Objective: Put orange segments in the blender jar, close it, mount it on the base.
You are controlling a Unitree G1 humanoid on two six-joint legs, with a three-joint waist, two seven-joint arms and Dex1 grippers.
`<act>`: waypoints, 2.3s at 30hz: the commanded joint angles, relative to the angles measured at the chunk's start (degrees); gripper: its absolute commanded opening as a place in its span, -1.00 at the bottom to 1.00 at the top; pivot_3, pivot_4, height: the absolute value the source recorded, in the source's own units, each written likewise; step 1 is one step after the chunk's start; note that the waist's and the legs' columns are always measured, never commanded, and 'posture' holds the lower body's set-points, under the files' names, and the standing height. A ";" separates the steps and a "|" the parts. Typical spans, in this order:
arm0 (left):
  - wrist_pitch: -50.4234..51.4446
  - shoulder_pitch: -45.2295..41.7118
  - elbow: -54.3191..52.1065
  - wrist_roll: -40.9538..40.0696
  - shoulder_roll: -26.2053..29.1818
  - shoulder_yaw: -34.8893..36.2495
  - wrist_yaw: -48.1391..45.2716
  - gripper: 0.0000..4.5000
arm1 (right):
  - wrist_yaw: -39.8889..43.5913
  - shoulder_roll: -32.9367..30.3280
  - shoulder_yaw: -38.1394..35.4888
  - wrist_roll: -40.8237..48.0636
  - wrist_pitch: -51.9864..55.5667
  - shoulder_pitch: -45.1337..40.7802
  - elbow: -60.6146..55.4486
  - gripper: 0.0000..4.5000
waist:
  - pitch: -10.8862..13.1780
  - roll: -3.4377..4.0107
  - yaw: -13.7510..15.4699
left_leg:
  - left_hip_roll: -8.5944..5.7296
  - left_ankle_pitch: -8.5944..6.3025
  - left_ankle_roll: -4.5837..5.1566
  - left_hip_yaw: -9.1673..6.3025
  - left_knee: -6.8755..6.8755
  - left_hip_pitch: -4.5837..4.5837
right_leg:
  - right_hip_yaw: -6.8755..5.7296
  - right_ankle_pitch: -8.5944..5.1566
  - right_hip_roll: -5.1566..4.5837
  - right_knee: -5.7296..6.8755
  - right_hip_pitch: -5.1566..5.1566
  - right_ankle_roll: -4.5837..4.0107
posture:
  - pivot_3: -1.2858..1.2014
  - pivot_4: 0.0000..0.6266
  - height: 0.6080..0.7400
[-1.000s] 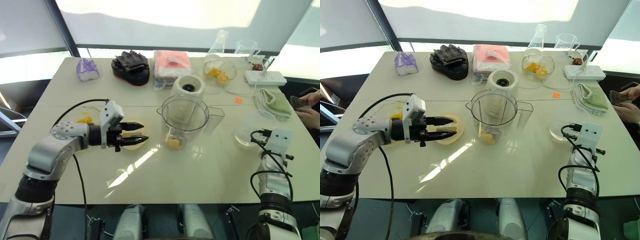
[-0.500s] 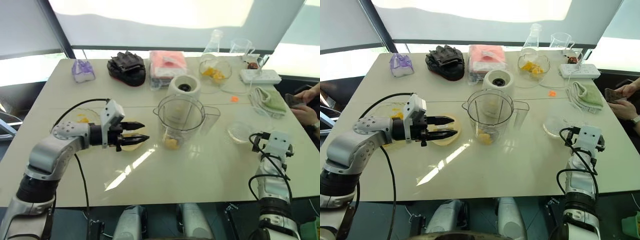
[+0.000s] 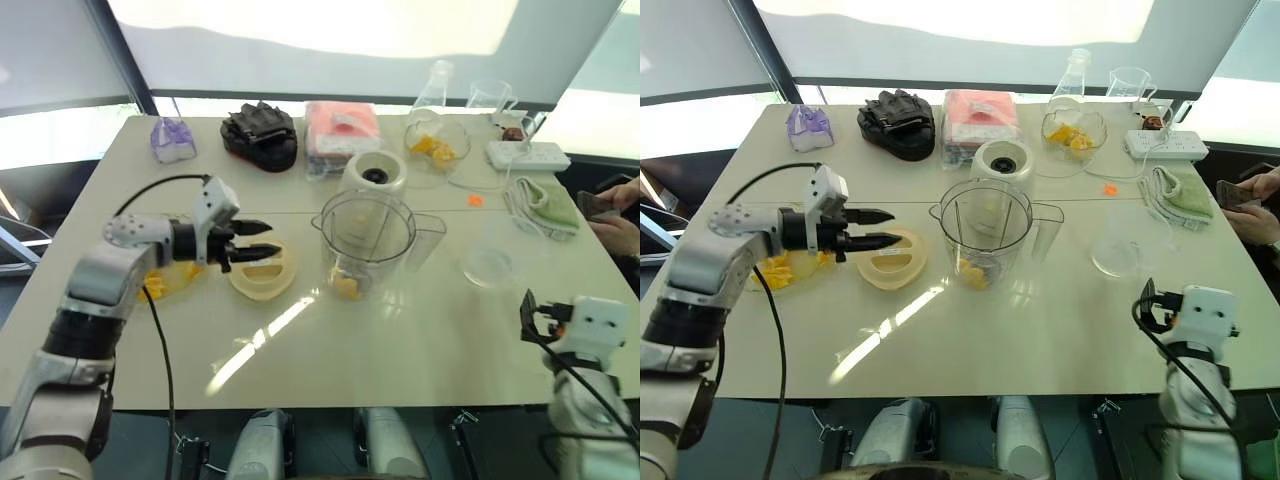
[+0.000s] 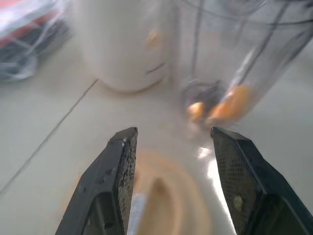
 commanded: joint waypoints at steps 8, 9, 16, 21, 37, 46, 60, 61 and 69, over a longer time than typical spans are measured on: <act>-33.66 -22.93 44.62 21.10 -9.30 -12.23 -9.92 0.09 | 16.29 -9.53 -14.40 31.90 16.05 19.06 -24.42 0.99 | -0.18 -0.63 1.17 | 0.03 -0.05 0.08 0.00 0.10 -0.15 | -0.01 0.01 -0.11 -0.23 0.03 -0.02 | 0.03 -0.52 1.00; -35.04 -24.14 47.22 22.12 -10.15 -12.54 -10.23 0.09 | 16.17 -10.16 -14.73 33.89 16.72 19.67 -25.40 0.99 | -0.18 -0.71 1.25 | 0.05 -0.08 0.12 0.01 0.10 -0.16 | -0.01 0.01 -0.11 -0.22 0.02 -0.03 | 0.03 -0.52 1.00; -34.65 -28.89 57.66 27.16 -12.44 -12.70 -14.52 0.09 | 9.07 -16.95 -10.93 46.66 13.24 18.69 -29.08 0.99 | -0.01 -1.04 1.23 | 0.08 -0.19 0.30 0.06 0.08 -0.26 | -0.02 0.00 -0.11 -0.29 -0.10 0.00 | 0.03 -0.52 1.00; -36.64 -29.23 59.50 30.62 -13.96 -13.12 -13.75 0.09 | 2.94 -20.02 -4.59 47.65 11.65 15.00 -29.08 0.99 | -0.05 -1.26 1.87 | 0.08 -0.19 0.30 0.03 0.09 -0.25 | -0.03 0.00 -0.12 -0.27 -0.06 -0.01 | 0.03 -0.52 1.00; -32.33 -27.90 62.86 38.23 -20.74 -14.40 -1.84 0.09 | -2.52 -22.21 3.92 46.35 10.23 9.55 -29.08 0.99 | -0.14 -1.39 1.71 | 0.08 -0.20 0.32 0.01 0.11 -0.21 | -0.05 0.01 -0.12 -0.23 -0.03 0.02 | 0.03 -0.52 1.00; -31.83 -26.15 63.17 39.20 -21.70 -14.52 0.17 -0.89 | -3.51 -22.31 4.25 46.38 12.03 6.76 -28.93 1.00 | -0.34 -1.37 1.81 | 0.08 -0.19 0.32 -0.02 0.27 0.04 | -0.07 0.03 -0.17 -0.21 0.32 -0.02 | 0.03 -0.52 1.00; -29.20 -39.85 57.49 27.47 -18.35 -0.90 -4.13 -0.89 | -0.94 -20.32 6.13 42.24 12.63 3.85 -22.84 1.00 | -0.33 -1.65 1.72 | 0.09 -0.25 0.41 -0.12 0.56 -0.55 | -0.18 0.07 -0.17 -0.20 -0.04 -0.01 | 0.03 -0.52 1.00; -29.15 -41.60 57.26 27.14 -17.71 -0.48 -4.41 -0.89 | -0.63 -19.95 6.49 41.45 12.61 3.56 -21.90 1.00 | -0.33 -1.64 1.66 | 0.08 -0.29 0.48 -0.08 0.56 -0.53 | -0.16 0.07 -0.18 -0.21 -0.03 0.00 | 0.03 -0.52 1.00; -25.13 -56.66 57.91 22.84 -18.57 3.40 -11.62 -0.89 | 1.91 -17.92 10.83 34.53 12.57 -0.75 -16.49 1.00 | -0.31 -1.66 1.84 | 0.06 -0.38 0.63 -0.04 0.57 -0.57 | -0.17 0.04 -0.16 -0.26 -0.05 0.02 | 0.03 -0.52 1.00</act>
